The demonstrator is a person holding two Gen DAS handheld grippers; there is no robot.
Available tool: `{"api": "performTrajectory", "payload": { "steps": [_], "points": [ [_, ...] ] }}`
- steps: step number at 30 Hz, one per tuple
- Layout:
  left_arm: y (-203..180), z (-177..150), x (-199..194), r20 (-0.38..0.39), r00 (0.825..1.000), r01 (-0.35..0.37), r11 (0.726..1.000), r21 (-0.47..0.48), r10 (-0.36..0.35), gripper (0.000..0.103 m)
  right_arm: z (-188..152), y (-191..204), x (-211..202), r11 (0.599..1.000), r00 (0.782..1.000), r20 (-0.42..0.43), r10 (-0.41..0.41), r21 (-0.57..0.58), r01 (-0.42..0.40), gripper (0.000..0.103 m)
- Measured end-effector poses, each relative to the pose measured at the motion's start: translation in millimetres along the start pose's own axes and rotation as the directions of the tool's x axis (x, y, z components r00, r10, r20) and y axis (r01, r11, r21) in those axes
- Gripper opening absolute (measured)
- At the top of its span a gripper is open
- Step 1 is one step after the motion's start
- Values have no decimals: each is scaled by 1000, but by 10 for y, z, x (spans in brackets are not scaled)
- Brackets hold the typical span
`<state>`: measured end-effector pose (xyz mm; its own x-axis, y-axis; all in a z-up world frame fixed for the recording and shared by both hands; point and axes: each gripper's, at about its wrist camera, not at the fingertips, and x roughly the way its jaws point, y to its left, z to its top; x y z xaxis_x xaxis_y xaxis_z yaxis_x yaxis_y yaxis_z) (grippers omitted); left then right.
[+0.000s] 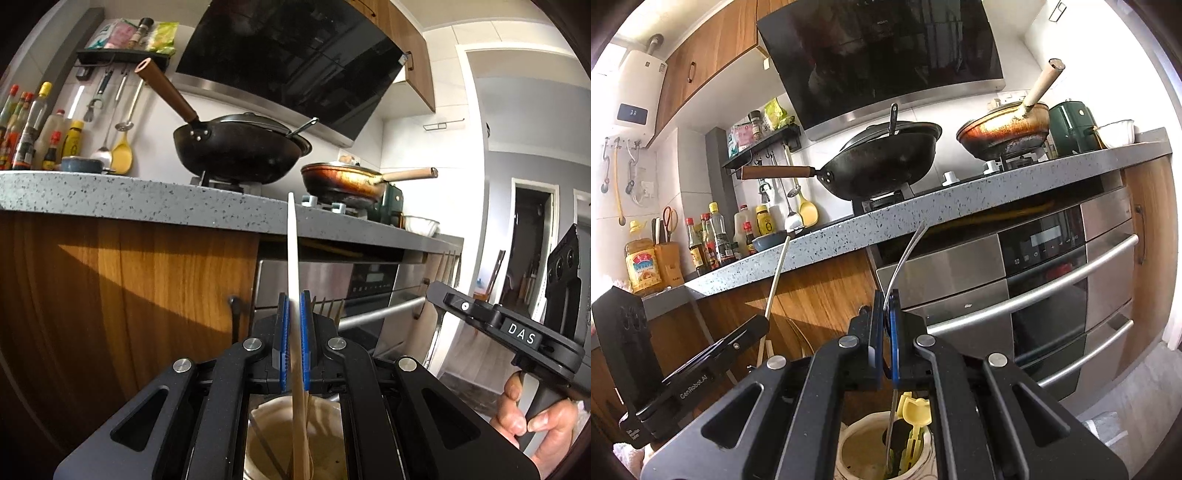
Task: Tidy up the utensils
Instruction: 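Carry the chopstick over the larger pot while the right carries the silver fork over the smaller pot, then open the left gripper to drop the chopstick into the larger pot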
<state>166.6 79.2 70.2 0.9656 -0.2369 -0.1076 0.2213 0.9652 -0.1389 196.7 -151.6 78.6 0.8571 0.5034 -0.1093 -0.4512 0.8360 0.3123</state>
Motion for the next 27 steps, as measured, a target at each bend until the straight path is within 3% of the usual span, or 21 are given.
{"api": "performTrajectory", "payload": {
  "steps": [9, 19, 27],
  "points": [
    [-7, -166, -61, -34, 999, -6, 999, 38, 7, 6, -137, 32, 113, 998, 997, -83, -13, -55, 8, 3],
    [94, -255, -202, -98, 995, 33, 999, 30, -30, 6, -289, -43, 263, 1000, 969, -246, 16, -13, -20, 3],
    [170, -328, -248, -141, 990, 26, 999, 33, -21, 6, -356, 37, 275, 998, 956, -290, 35, -32, -46, 3]
  ]
}}
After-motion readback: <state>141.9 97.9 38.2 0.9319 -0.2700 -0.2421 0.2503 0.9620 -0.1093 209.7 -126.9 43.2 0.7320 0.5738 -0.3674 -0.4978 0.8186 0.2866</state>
